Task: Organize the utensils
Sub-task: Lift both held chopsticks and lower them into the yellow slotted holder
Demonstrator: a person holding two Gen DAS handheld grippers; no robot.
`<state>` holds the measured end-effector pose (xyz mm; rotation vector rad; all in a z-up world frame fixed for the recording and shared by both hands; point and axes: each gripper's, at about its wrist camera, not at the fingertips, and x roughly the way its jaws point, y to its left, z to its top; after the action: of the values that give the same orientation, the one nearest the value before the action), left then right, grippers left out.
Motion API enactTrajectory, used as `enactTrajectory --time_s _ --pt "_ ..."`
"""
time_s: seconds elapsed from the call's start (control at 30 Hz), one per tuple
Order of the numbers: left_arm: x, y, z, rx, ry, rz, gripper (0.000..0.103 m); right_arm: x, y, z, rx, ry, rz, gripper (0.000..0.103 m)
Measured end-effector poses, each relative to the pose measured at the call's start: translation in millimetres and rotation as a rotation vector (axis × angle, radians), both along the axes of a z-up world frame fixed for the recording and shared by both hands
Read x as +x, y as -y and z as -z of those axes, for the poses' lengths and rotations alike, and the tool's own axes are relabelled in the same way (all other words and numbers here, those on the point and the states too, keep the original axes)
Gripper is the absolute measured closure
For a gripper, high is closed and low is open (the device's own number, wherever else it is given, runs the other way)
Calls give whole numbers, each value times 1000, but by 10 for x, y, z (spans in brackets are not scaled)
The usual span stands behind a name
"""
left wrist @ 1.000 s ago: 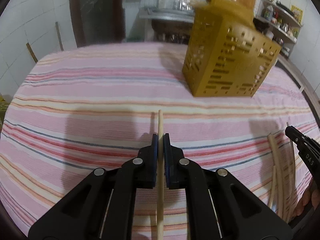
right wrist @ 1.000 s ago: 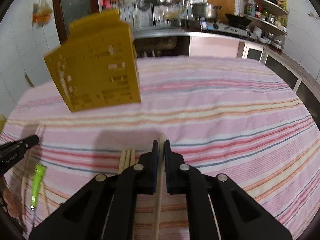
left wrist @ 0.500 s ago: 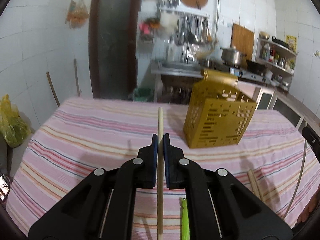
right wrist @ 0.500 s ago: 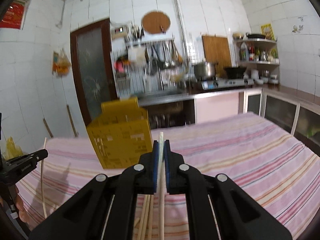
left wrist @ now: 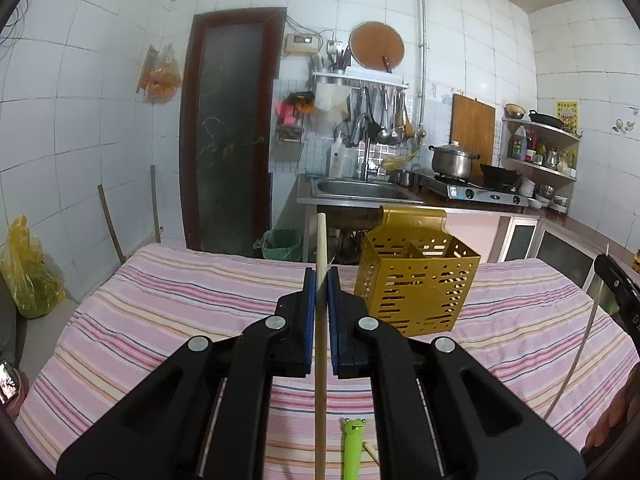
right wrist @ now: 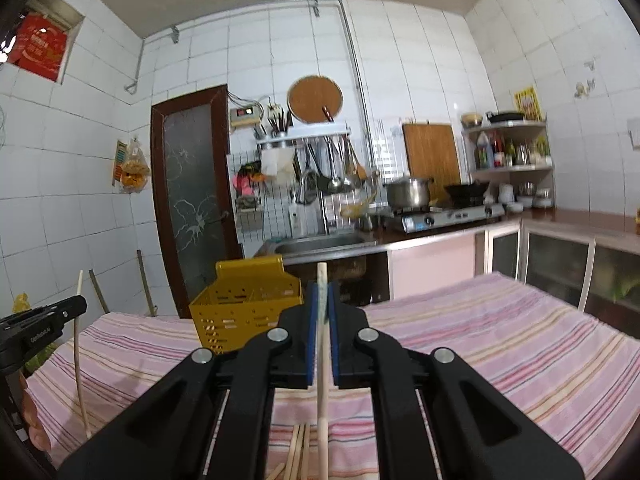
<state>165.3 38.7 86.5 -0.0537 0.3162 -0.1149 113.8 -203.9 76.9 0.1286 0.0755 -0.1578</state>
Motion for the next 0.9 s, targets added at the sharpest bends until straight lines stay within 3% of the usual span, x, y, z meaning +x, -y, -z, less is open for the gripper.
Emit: enactTrajectory --time_s 0.17,0.33,0.5,0.7,0.9 --pt "-69 30 -159 -20 31 2 98 -78 -93 -230 -39 46 -5 97" --pt "-27 155 -579 -52 107 33 98 -34 -124 -668 -87 118 -44 97" --pt "208 305 -1055 -118 197 66 98 246 -77 -1102 -67 188 -86 97" --pt "776 648 -1408 -125 282 86 98 857 -56 -1355 -72 243 -102 97" --pt "1551 954 -1269 -99 307 84 98 1520 -6 -1344 -45 257 -128 98"
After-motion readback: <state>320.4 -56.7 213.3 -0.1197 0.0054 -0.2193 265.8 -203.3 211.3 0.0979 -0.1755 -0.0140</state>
